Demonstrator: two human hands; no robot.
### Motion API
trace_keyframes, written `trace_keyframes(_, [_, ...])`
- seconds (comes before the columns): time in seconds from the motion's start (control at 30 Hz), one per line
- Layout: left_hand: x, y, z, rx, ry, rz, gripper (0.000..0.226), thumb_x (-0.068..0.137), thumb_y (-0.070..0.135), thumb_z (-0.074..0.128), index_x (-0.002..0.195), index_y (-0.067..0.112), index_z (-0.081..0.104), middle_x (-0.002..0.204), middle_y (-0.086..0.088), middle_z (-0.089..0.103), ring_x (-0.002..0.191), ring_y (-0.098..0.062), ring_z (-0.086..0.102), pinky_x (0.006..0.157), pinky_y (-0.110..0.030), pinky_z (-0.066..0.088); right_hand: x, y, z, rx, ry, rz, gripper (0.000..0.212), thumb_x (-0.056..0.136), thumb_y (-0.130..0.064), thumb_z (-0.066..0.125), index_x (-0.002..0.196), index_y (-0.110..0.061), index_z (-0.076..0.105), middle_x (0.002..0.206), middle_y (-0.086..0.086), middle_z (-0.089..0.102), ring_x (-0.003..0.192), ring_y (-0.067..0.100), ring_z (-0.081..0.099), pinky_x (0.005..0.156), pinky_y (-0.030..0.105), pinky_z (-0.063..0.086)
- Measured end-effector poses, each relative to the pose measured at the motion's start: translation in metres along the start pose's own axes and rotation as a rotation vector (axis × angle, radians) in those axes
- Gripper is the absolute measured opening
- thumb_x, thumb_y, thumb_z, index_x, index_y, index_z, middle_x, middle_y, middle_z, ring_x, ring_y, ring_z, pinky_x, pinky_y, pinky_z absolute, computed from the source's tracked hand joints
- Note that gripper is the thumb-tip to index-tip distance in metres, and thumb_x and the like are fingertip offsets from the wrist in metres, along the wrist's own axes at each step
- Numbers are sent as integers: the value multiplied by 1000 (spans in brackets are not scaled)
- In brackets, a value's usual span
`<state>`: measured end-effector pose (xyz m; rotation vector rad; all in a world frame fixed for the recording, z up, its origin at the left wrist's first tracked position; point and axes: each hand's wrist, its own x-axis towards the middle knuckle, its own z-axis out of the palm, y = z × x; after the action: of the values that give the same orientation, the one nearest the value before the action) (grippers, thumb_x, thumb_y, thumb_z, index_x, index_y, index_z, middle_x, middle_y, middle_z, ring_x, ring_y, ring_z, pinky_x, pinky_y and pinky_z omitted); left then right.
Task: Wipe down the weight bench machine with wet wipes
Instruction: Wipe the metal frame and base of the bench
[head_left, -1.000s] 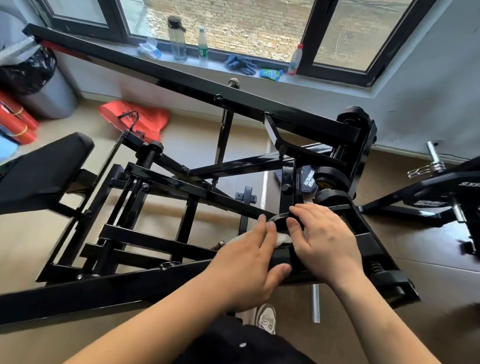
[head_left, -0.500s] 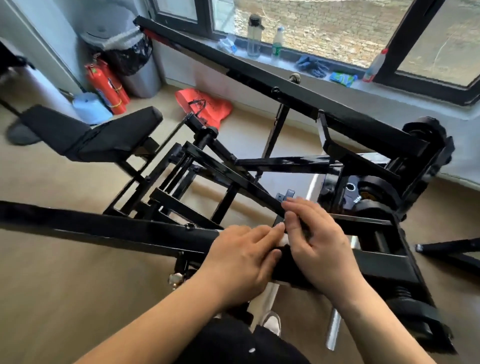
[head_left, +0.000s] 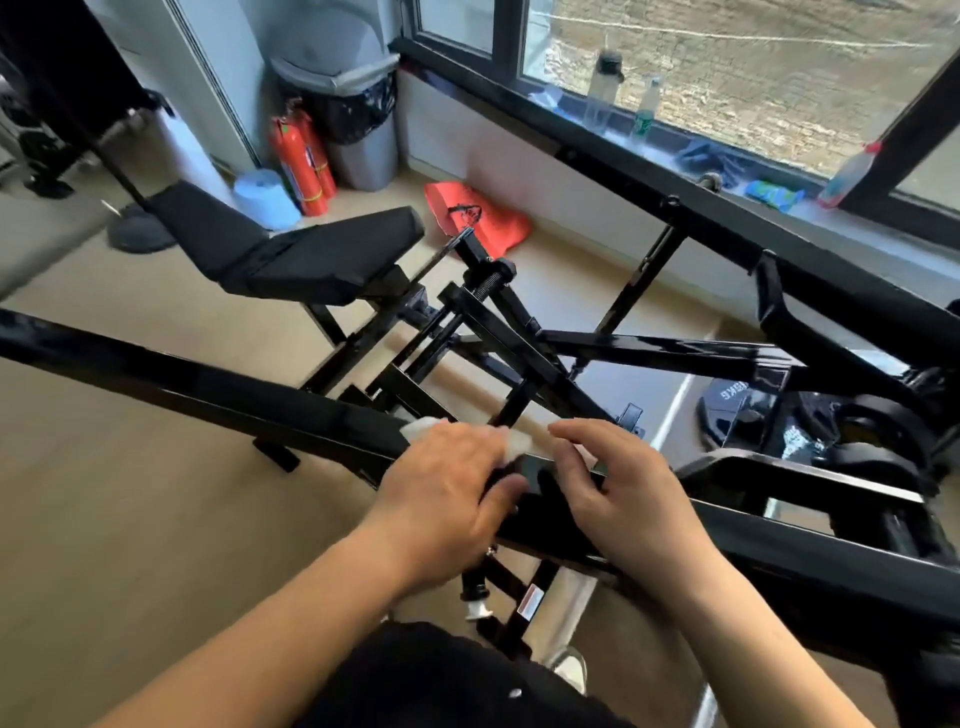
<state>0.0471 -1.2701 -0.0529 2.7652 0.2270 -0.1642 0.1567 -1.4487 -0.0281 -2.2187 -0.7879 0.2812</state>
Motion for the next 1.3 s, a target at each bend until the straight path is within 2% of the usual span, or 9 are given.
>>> trace_keyframes(0.1, [-12,-32,0,-11,-45,159,75,102,66,4,162,28,28,169,8,21,157,-8,14,129,-35,12,13,-30,31,-27,15,40,27,101,-37,60,125,-31,71,123,-21,69,118,1,61,101,31,51])
trace_keyframes(0.27, [-26,-155,-23,104,9,113,78,103,62,0,161,21,32,168,0,27,157,-12,17,129,-37,10,23,-84,84,-89,65,76,28,102,-34,60,128,-28,70,125,-19,67,121,1,58,104,27,48])
trace_keyframes(0.43, [-48,-164,-21,70,20,184,72,105,60,7,164,19,19,170,-1,7,159,-18,4,129,-36,0,20,-112,120,-206,160,119,25,99,-29,66,120,-21,74,120,-10,71,117,9,61,100,19,41])
trace_keyframes(0.57, [-51,-183,-18,57,17,387,64,109,56,17,162,21,25,170,0,16,158,-15,10,128,-39,13,6,-123,132,-243,173,142,26,98,-29,64,121,-22,74,120,-11,70,114,9,62,102,26,48])
trace_keyframes(0.7, [-45,-229,-30,38,110,115,67,107,56,16,138,15,60,154,-11,51,150,-26,37,128,-45,20,0,-131,140,-214,226,133,24,98,-26,67,119,-21,76,122,-12,70,118,3,60,106,10,37])
trace_keyframes(0.83, [-54,-207,-27,-32,84,103,76,104,61,7,154,17,42,169,-4,24,159,-18,10,129,-36,0,4,-137,153,-153,230,96,22,98,-26,67,118,-22,76,122,-14,70,119,1,61,106,23,48])
trace_keyframes(1.0, [-49,-172,-27,-136,11,251,65,106,51,14,165,25,9,171,9,1,156,-2,-9,127,-27,-7,2,-135,149,-191,316,149,12,94,-29,72,104,-25,77,97,-17,69,91,5,65,79,32,57])
trace_keyframes(1.2, [-32,-104,-26,-324,-96,400,66,103,22,40,164,24,15,166,17,3,153,6,-3,123,-14,-6,-19,-114,115,53,320,363,31,97,-55,62,84,-29,74,73,-13,71,71,6,68,68,39,58])
trace_keyframes(1.3, [-23,-71,-18,-315,-133,450,75,98,17,45,164,28,11,166,19,1,153,9,-7,126,-20,-2,-41,-102,92,263,361,423,33,95,-56,65,83,-27,75,73,-9,73,69,8,69,66,32,59])
